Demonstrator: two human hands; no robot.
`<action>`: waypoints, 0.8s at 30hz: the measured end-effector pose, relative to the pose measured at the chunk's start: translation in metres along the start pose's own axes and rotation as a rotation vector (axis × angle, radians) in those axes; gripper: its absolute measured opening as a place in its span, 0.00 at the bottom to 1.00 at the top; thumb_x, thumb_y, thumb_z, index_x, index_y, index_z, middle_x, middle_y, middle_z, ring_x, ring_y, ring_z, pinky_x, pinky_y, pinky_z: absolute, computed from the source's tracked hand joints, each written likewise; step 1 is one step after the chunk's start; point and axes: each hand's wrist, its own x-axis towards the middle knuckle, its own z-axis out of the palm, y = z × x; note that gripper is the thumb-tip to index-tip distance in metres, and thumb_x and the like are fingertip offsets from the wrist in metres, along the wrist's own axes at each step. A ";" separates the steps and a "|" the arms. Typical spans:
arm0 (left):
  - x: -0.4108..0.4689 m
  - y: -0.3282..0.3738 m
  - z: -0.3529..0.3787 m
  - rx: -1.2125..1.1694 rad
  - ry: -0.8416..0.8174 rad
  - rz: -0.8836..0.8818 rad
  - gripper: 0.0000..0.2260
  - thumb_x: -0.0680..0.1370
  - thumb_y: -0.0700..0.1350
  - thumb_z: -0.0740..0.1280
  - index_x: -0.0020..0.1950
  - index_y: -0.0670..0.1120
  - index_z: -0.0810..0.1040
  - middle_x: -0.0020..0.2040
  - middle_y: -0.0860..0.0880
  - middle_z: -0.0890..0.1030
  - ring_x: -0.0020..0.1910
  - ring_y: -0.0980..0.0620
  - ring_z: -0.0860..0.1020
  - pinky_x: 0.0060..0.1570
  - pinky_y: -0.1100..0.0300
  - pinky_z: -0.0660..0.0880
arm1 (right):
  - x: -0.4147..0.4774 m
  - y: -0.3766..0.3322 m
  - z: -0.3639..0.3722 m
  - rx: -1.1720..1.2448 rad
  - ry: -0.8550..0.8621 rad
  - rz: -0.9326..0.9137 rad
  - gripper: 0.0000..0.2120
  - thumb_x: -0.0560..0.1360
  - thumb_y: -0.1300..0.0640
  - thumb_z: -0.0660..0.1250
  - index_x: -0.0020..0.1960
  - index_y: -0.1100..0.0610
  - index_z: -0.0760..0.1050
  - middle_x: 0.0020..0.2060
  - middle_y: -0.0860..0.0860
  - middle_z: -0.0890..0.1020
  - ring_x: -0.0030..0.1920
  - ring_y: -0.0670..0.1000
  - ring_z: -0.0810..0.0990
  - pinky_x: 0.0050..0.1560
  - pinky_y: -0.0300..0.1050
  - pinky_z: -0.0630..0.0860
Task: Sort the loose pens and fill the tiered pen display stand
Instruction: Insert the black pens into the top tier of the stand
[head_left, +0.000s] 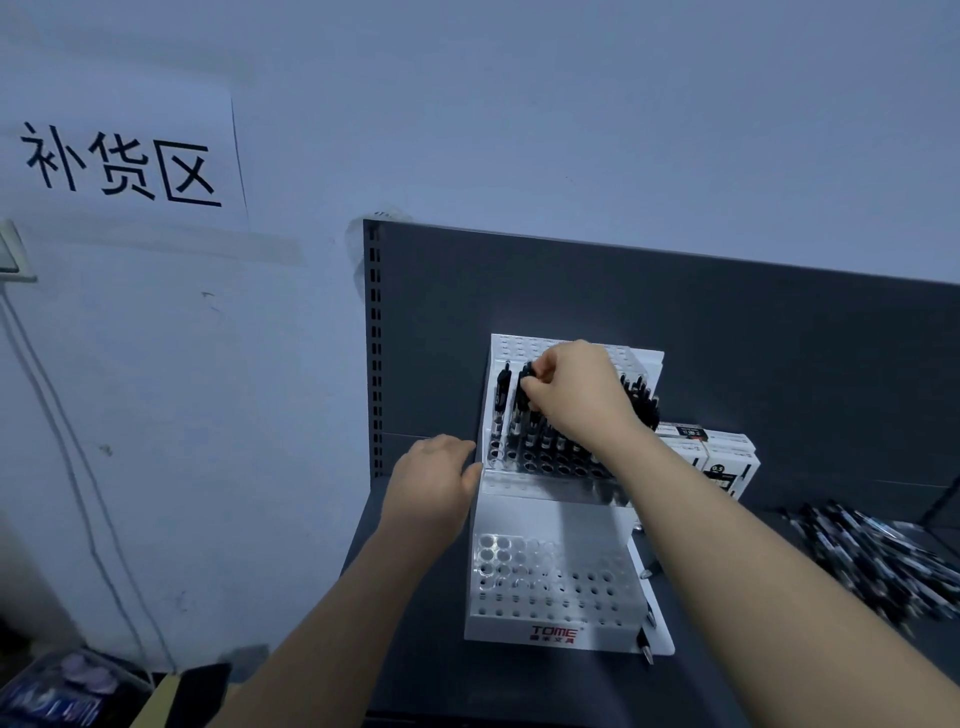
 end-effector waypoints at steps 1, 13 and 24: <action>0.000 0.000 0.000 0.006 0.000 0.004 0.14 0.81 0.48 0.58 0.60 0.41 0.77 0.58 0.47 0.78 0.59 0.47 0.73 0.59 0.53 0.70 | 0.000 0.000 0.005 -0.032 -0.024 0.004 0.09 0.69 0.61 0.64 0.38 0.67 0.76 0.35 0.61 0.83 0.40 0.61 0.81 0.41 0.51 0.79; -0.001 0.001 0.002 0.028 0.032 0.049 0.12 0.80 0.46 0.58 0.39 0.43 0.72 0.41 0.49 0.77 0.44 0.48 0.72 0.45 0.52 0.71 | 0.001 -0.005 0.009 -0.017 -0.063 0.140 0.07 0.68 0.63 0.65 0.32 0.60 0.71 0.35 0.57 0.83 0.38 0.58 0.83 0.39 0.51 0.82; -0.008 0.006 -0.001 0.054 0.023 0.058 0.14 0.81 0.49 0.58 0.56 0.43 0.78 0.55 0.48 0.80 0.54 0.47 0.74 0.54 0.53 0.72 | 0.000 -0.008 0.007 -0.099 -0.079 0.073 0.11 0.70 0.65 0.63 0.30 0.59 0.64 0.32 0.56 0.78 0.35 0.59 0.77 0.30 0.45 0.72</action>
